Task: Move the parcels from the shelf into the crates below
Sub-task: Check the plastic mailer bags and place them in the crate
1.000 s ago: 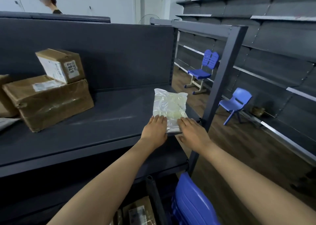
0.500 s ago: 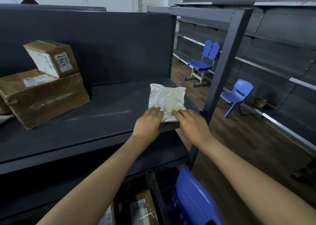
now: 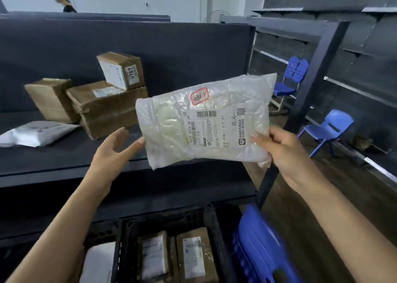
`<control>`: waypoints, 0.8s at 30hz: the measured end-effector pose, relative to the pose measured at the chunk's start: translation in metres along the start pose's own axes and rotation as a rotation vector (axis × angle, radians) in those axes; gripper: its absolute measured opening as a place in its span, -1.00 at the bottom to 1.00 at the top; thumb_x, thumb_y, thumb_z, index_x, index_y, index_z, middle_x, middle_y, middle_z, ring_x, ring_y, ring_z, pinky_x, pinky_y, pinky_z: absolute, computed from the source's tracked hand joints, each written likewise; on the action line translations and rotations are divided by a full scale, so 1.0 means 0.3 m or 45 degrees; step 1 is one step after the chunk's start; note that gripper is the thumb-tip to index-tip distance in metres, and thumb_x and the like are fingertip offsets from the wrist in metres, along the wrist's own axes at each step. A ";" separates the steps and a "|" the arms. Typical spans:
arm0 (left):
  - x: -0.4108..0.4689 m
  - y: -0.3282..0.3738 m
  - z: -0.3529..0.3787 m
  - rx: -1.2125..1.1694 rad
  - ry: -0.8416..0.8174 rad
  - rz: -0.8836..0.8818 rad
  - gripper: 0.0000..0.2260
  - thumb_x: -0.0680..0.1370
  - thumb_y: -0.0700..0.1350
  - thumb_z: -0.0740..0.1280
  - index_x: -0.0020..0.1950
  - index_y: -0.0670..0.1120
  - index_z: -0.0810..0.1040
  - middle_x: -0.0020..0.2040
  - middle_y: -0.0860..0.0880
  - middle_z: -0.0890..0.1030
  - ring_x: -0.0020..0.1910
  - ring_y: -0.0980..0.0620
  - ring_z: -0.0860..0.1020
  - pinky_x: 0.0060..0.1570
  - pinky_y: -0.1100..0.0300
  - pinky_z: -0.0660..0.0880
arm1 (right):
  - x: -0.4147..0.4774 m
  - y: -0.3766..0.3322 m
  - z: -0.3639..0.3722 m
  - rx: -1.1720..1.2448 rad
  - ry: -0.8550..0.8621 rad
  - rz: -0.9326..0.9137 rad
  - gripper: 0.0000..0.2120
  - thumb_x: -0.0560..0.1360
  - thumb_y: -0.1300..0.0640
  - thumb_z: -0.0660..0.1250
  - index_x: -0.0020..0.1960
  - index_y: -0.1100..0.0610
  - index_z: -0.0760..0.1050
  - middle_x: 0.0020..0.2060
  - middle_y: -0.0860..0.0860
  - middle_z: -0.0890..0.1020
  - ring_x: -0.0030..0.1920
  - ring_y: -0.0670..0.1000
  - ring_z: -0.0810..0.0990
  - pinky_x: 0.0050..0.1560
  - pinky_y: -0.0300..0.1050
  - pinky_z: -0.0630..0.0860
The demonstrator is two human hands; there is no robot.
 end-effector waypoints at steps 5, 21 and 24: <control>-0.142 -0.159 -0.121 -0.378 -0.125 -0.283 -0.57 0.34 0.11 0.41 0.10 -0.10 0.58 -0.01 -0.13 0.70 -0.14 0.03 0.69 -0.12 0.12 0.56 | -0.124 0.166 0.172 0.496 -0.200 0.449 -0.70 0.32 0.13 0.39 0.04 0.17 0.64 -0.06 0.11 0.72 -0.16 0.01 0.72 -0.37 -0.23 0.58; -0.430 -0.617 -0.642 -0.576 -0.170 -0.543 -0.71 0.41 -0.14 0.42 0.09 -0.23 0.60 0.02 -0.24 0.68 -0.07 -0.22 0.68 -0.27 0.04 0.62 | -0.528 0.454 0.747 0.356 -0.318 0.858 -0.64 0.37 0.12 0.38 0.15 0.19 0.59 0.07 0.12 0.68 0.07 0.09 0.67 0.01 -0.07 0.61; -0.445 -0.676 -0.704 -0.592 -0.163 -0.598 -0.72 0.42 -0.15 0.42 0.10 -0.21 0.60 0.01 -0.23 0.68 -0.06 -0.22 0.67 -0.27 0.01 0.63 | -0.561 0.470 0.818 0.310 -0.321 0.861 -0.59 0.37 0.06 0.39 0.19 0.16 0.57 0.05 0.08 0.69 0.07 0.06 0.67 -0.01 -0.08 0.60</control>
Point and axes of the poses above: each hand's wrist, its own x-axis towards the middle knuckle, its own z-axis out of the palm, y = z × x, the point moved 7 cm from there along x, towards the middle knuckle
